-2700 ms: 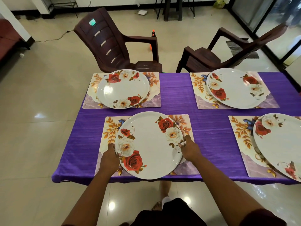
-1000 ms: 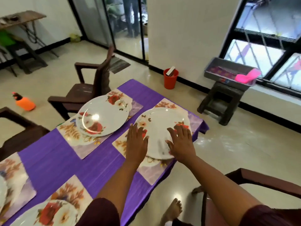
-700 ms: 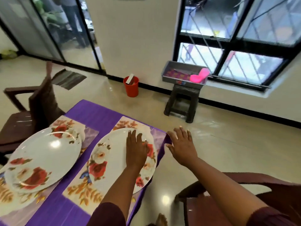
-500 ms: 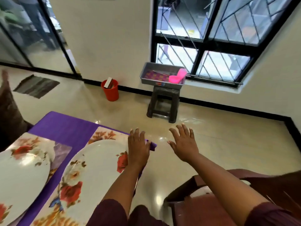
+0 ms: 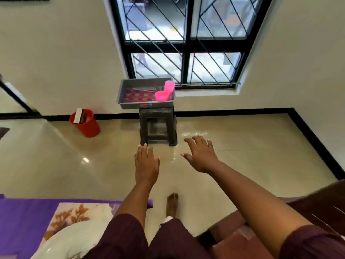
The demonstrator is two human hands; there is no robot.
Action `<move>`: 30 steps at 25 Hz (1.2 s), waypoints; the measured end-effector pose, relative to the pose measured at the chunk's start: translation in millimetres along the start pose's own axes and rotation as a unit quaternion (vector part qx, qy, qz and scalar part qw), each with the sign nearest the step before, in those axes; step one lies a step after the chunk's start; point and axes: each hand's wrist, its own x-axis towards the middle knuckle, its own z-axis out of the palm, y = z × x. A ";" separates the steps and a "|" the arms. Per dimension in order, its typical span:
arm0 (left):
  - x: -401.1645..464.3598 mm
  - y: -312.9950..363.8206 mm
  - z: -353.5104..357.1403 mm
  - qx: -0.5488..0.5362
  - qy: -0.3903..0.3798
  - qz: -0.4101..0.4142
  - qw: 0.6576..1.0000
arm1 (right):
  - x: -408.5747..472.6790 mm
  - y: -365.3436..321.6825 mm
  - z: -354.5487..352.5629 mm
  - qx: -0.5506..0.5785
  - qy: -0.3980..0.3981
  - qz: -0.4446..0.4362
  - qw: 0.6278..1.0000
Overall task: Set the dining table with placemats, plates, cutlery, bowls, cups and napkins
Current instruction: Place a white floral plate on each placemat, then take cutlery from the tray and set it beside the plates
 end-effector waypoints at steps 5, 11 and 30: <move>129.4 18.6 28.7 0.026 -0.021 0.024 0.999 | 112.8 0.2 -30.0 0.017 -0.038 -0.008 0.999; 290.8 9.9 47.7 0.052 -0.027 -0.003 0.998 | 249.1 15.3 -54.1 0.073 -0.069 -0.041 0.994; 459.9 -7.4 73.7 0.029 -0.176 -0.087 0.980 | 447.4 99.1 -40.2 0.112 -0.049 0.049 0.991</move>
